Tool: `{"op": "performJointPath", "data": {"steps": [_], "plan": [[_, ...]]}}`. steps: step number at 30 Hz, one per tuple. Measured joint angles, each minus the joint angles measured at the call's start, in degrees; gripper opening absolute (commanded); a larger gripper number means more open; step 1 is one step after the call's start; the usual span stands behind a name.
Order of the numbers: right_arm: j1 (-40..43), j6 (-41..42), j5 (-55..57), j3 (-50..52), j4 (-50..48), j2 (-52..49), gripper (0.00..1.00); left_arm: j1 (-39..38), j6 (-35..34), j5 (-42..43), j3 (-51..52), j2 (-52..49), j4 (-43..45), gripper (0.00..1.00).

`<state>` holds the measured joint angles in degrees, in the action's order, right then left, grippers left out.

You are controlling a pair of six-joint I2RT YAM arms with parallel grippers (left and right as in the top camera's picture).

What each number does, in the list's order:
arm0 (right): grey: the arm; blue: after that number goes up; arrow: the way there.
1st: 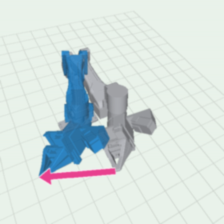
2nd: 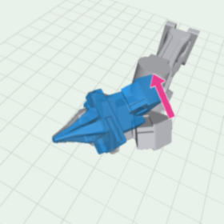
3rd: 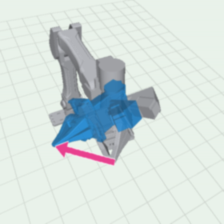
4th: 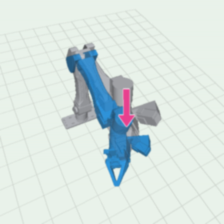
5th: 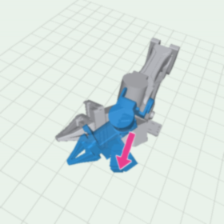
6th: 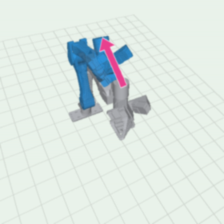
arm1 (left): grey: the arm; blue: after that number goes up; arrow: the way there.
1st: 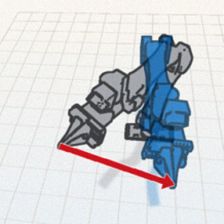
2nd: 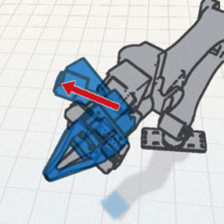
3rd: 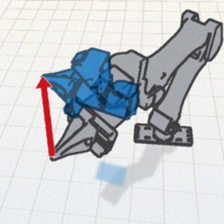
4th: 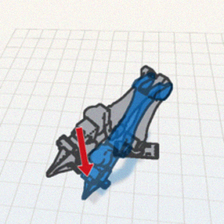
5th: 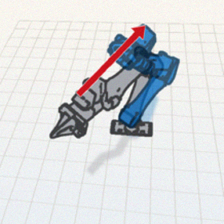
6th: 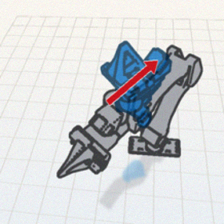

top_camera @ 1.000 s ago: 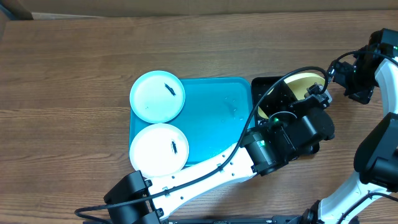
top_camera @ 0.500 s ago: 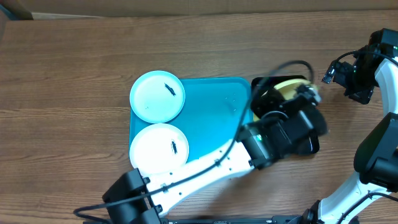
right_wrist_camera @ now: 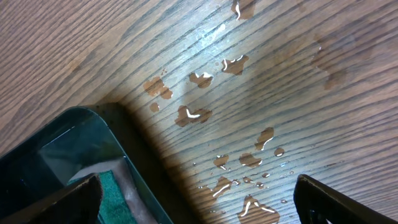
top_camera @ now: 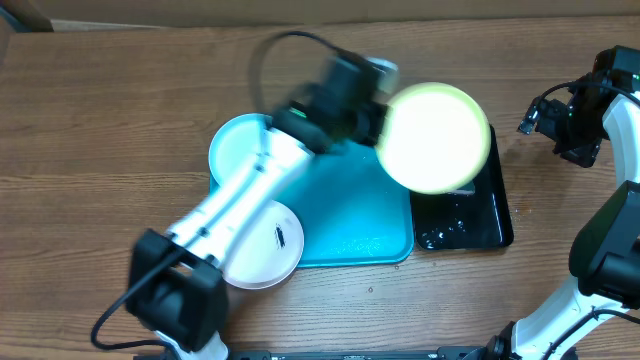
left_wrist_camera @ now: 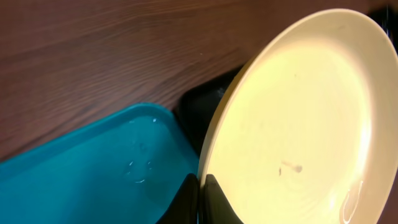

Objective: Clean dirty plates on tray and stack at the side
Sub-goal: 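Swing the yellow plate left and set it on the table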

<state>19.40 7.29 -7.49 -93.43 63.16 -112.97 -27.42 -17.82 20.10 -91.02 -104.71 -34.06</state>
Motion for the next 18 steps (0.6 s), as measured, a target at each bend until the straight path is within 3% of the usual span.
{"op": "performJointPath", "data": {"steps": [3, 8, 13, 18], "plan": [[0.0, 0.02, 0.0, 0.0, 0.0, 0.0, 1.0, 12.26, -2.03, 9.2, -0.02, 0.0, -3.02, 0.04], [0.0, 0.02, 0.0, 0.0, -0.02, 0.0, 1.0, 31.15, -3.43, 14.12, -0.11, 0.0, -10.36, 0.04], [0.0, 0.0, 0.0, 0.0, -0.02, 0.0, 1.0, 46.66, -3.93, 10.71, -0.11, 0.0, -17.73, 0.04], [0.0, 0.04, 0.0, 0.0, -0.02, 0.0, 1.0, 59.1, -4.33, 0.24, -0.09, 0.0, -23.04, 0.04]]}}
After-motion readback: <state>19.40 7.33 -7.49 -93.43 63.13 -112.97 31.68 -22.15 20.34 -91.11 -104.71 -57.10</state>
